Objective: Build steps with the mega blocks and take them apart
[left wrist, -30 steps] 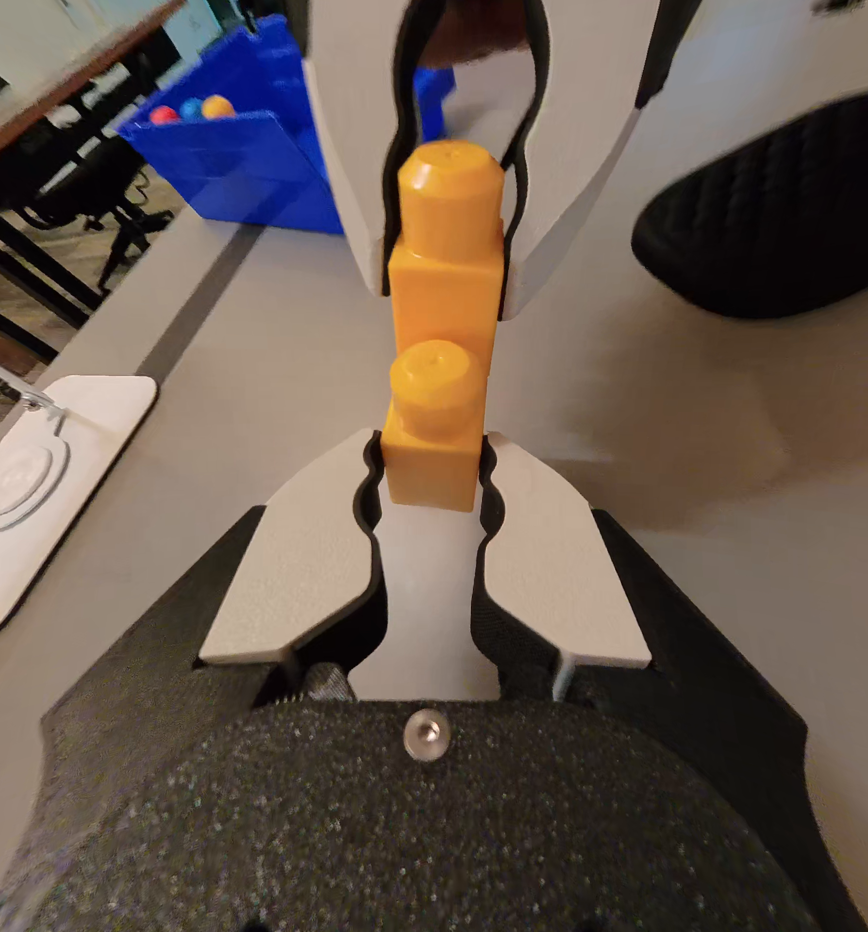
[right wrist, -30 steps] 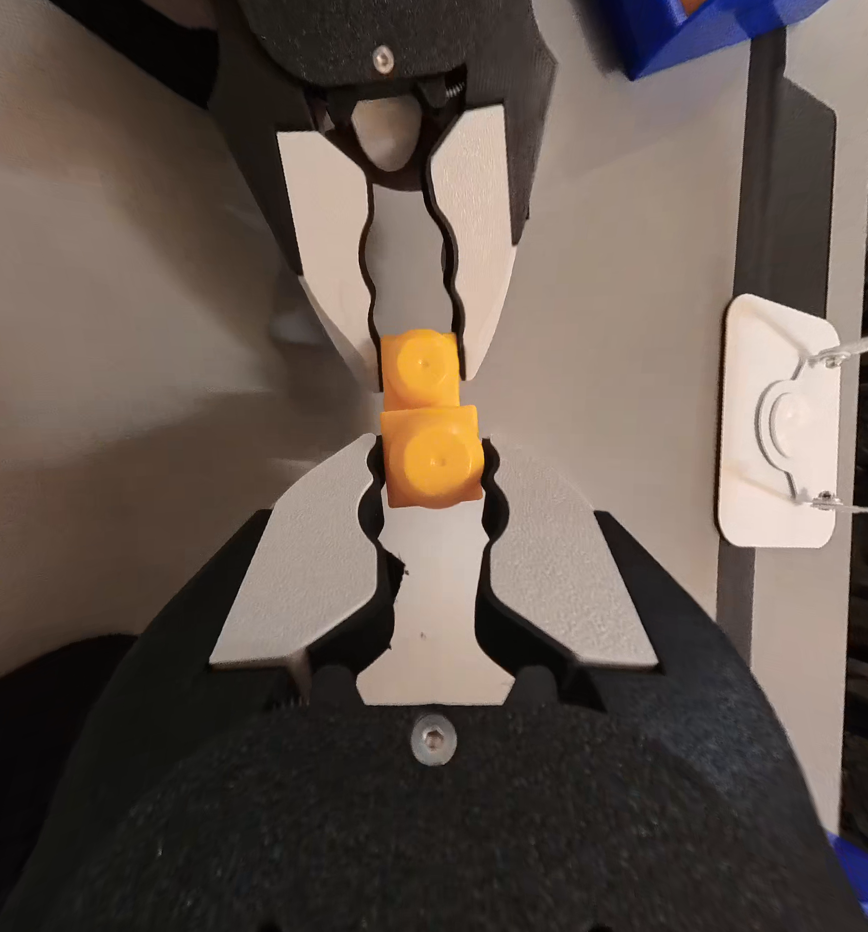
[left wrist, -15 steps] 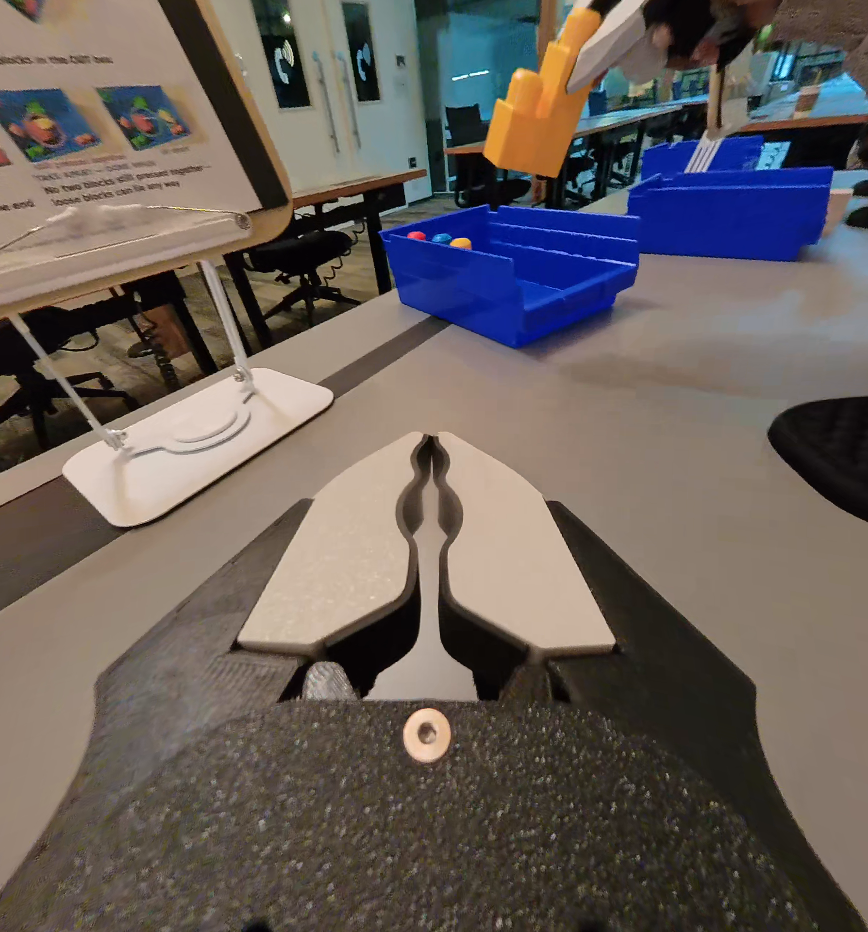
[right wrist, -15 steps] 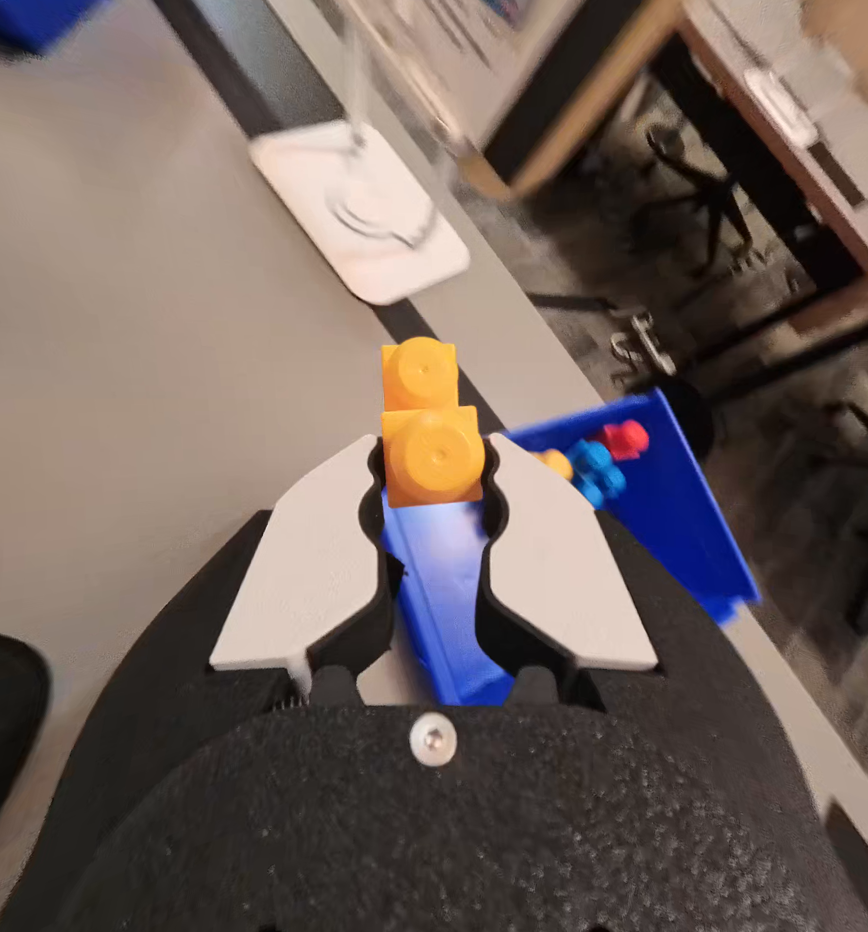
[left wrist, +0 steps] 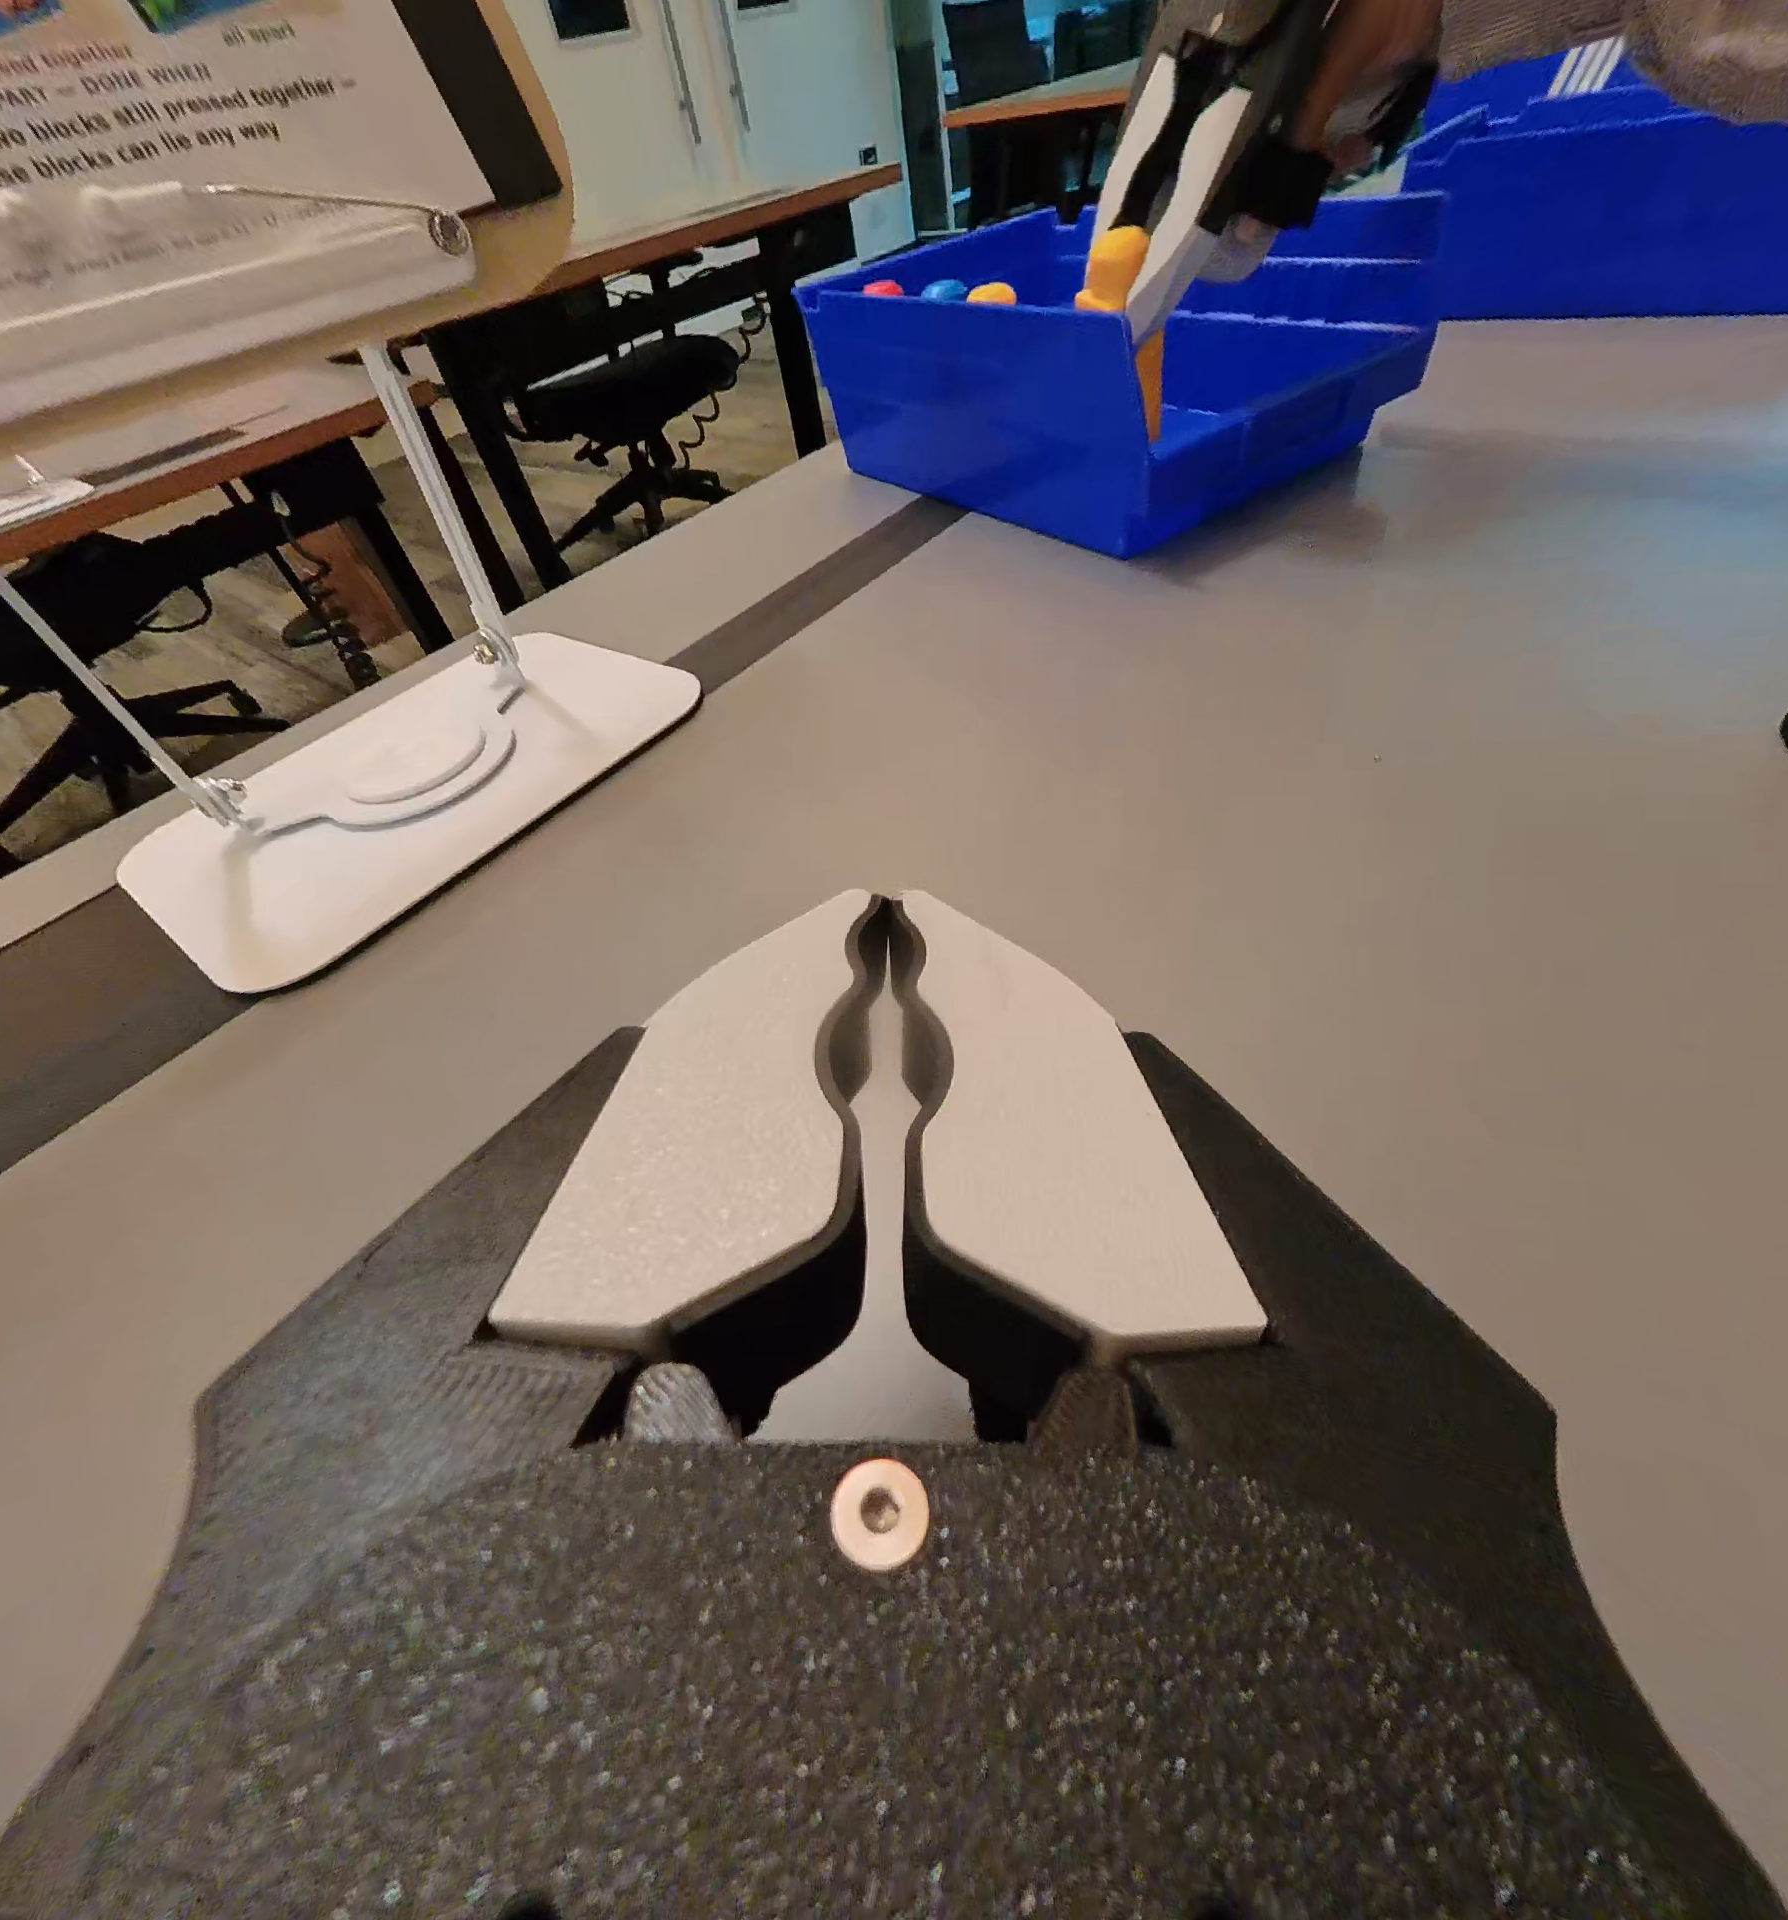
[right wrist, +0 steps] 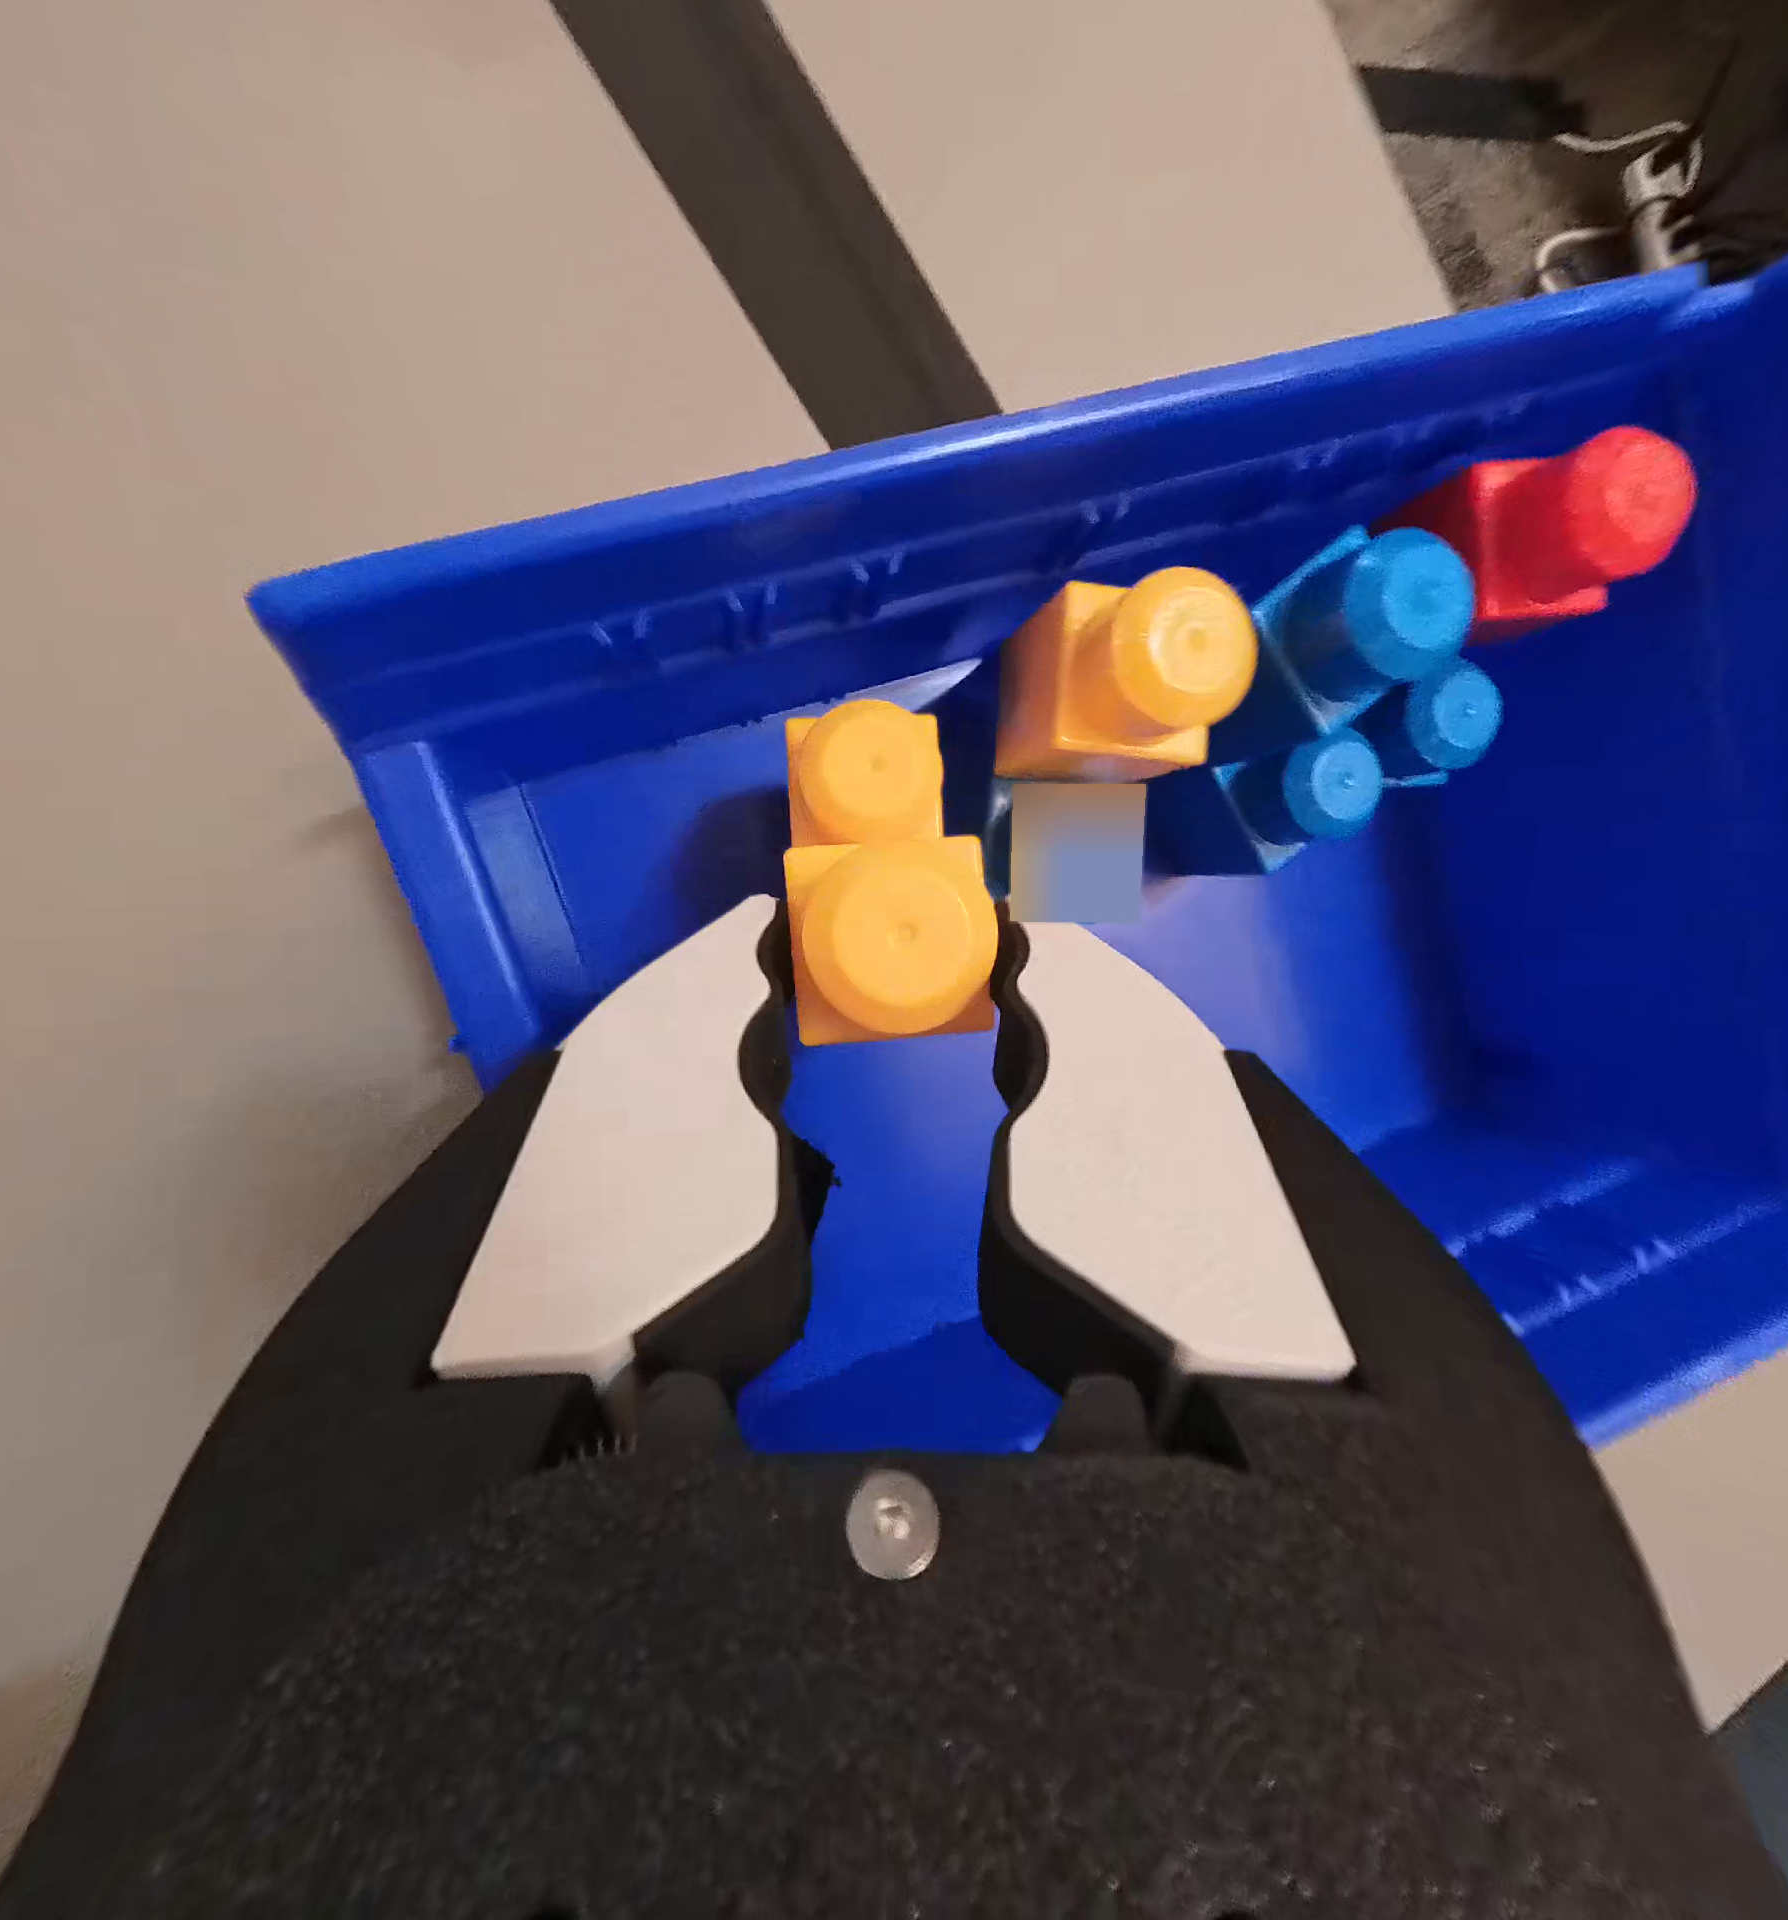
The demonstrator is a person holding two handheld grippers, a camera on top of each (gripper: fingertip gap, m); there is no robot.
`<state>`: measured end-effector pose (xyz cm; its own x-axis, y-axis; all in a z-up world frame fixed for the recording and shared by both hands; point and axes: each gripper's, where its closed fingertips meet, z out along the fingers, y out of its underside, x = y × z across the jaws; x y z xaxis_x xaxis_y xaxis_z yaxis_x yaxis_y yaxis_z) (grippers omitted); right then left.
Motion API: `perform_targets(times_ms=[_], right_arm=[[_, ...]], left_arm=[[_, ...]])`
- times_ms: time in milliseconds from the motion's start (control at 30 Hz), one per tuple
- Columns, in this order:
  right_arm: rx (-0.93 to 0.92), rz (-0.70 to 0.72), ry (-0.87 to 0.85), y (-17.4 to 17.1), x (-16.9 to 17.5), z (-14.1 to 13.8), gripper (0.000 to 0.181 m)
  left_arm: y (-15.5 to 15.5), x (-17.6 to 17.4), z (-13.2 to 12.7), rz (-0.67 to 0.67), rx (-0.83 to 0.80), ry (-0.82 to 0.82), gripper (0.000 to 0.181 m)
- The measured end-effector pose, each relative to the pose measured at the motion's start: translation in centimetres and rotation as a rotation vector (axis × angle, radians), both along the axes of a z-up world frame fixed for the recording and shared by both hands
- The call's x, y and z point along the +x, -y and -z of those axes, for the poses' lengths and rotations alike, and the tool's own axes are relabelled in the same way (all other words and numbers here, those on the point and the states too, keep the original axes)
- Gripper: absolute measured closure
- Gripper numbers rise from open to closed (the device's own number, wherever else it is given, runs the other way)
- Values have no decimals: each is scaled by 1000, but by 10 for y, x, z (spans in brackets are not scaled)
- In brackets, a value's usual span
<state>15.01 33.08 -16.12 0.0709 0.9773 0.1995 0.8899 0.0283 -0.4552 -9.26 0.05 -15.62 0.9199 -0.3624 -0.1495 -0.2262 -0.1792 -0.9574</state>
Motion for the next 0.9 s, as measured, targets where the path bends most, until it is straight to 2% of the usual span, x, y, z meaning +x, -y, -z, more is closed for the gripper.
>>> perform_targets(times_ms=[33,167,500,700,833,900], right_arm=[[2,-15,16,-2,-2,8,145],[34,-59,51,-18,-9,20,145],[100,-136,168,-51,-18,20,145],[100,-116,194,-55,-18,20,133],[79,-75,197,-49,-13,7,119],[83,-63,112,-39,-20,-14,115]], left_arm=[[-1,0,2,1,-5,1,181],[-2,-1,8,5,-19,1,181],[-4,4,15,37,-33,-29,181],[-3,6,15,48,-32,-35,181],[-1,4,14,35,-42,-28,181],[-1,2,12,26,-44,-19,181]])
